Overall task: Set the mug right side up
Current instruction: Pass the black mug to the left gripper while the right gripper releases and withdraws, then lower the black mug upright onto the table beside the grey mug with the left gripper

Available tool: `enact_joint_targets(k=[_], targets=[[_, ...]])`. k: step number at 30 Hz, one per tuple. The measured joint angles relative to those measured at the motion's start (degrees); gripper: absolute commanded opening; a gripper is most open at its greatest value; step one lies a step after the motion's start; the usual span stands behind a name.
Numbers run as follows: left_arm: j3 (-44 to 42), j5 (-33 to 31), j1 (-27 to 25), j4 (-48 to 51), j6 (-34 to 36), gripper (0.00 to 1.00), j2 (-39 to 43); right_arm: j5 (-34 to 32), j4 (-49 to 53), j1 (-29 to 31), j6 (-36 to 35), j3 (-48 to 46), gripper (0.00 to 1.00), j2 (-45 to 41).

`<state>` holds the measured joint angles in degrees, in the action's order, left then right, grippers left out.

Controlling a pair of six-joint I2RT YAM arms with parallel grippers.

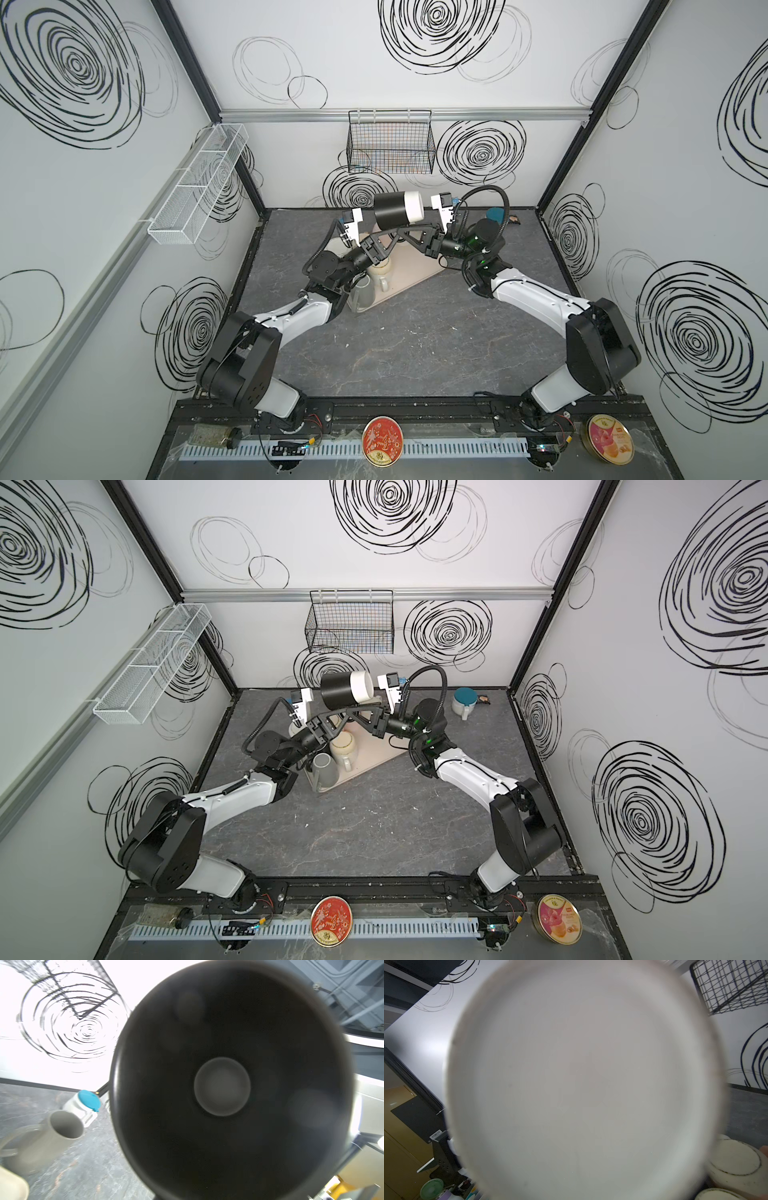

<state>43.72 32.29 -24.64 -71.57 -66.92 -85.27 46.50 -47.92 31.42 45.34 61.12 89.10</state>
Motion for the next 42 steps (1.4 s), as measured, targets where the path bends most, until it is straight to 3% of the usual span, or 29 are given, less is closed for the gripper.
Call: enact_joint_targets(k=[2, 5, 14, 20, 24, 31, 42], targets=[[0.0, 0.2, 0.0, 2.2, 2.0, 0.00, 0.3, 0.2, 3.3, -0.9, -1.5, 0.0, 0.44, -1.5], [1.5, -0.1, -0.2, 10.1, 7.8, 0.00, 1.5, -1.9, 11.6, -3.2, -5.2, -0.3, 0.43, -4.8], [18.3, -7.9, -5.8, 48.0, 37.0, 0.00, 2.3, -12.9, 31.9, -13.7, -12.4, -4.6, 0.44, -15.3], [30.5, -12.8, -11.5, 66.5, 54.3, 0.00, -4.1, -18.2, 39.5, -24.9, -13.5, -10.6, 0.42, -19.4], [37.0, -16.2, -14.5, 75.8, 63.5, 0.00, -11.0, -20.0, 44.2, -28.5, -15.2, -11.8, 0.42, -21.5], [45.7, -22.2, -17.0, 87.4, 78.5, 0.00, -22.2, -21.1, 45.8, -30.5, -17.6, -14.7, 0.42, -24.9], [60.7, -26.4, -19.2, 93.2, 93.1, 0.00, -37.9, -21.1, 47.4, -31.6, -20.1, -16.0, 0.40, -24.5]])
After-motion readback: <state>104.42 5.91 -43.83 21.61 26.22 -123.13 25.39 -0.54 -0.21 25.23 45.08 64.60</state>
